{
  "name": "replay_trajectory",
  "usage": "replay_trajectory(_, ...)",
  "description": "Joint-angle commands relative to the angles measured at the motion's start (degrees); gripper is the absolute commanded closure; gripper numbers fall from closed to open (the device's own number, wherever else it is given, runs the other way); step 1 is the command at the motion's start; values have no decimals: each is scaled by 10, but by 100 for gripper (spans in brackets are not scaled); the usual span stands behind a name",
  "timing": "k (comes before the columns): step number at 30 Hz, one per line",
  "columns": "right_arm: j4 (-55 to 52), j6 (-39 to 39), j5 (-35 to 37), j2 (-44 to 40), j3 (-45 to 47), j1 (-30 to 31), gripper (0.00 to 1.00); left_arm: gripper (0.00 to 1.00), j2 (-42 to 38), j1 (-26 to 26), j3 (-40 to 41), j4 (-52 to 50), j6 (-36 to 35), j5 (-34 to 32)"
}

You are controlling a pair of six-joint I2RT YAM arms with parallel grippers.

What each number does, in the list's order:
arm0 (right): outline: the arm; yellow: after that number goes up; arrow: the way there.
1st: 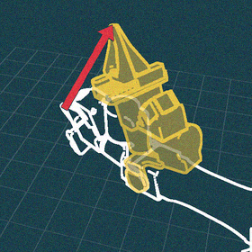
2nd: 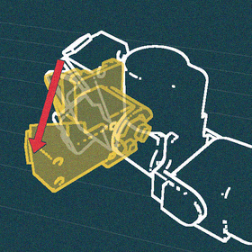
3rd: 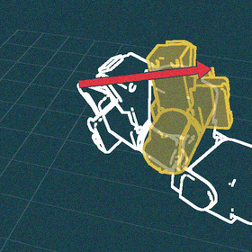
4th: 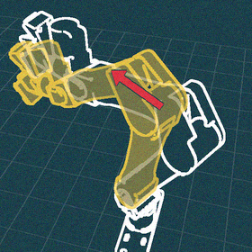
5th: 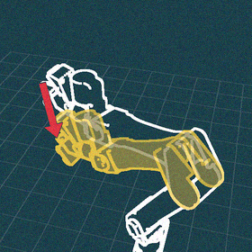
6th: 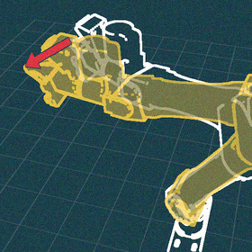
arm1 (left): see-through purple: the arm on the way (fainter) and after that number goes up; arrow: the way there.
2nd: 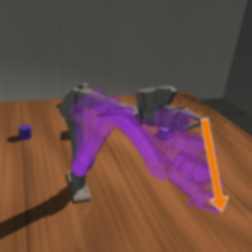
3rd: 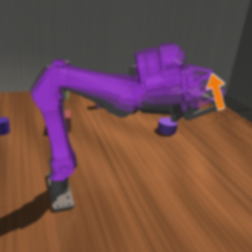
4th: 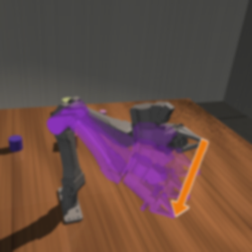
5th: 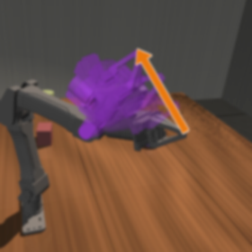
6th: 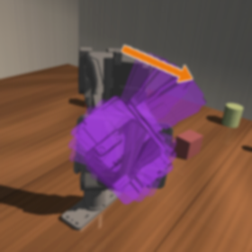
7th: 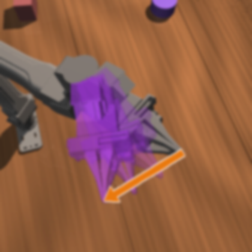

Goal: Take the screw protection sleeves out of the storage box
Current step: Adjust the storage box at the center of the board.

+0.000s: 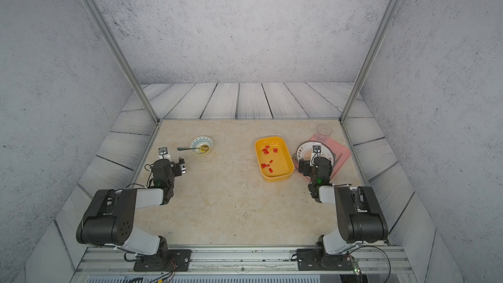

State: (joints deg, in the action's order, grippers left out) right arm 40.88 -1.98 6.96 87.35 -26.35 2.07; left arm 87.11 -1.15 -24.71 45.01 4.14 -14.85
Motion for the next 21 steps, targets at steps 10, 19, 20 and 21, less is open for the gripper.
replay_trajectory(10, -6, -9, 4, -2, -6, -2, 0, 2, 3, -3, -8, -1, 4, -4)
replay_trajectory(19, -387, 34, 22, -143, -159, -2, 0, 2, -115, 42, -63, -216, 21, 68)
replay_trajectory(20, -427, 43, 22, -155, -180, -2, 0, 2, -133, 47, -81, -263, 14, 80)
replay_trajectory(21, -461, 47, 24, -166, -198, -2, 1, 2, -150, 49, -95, -304, 1, 90)
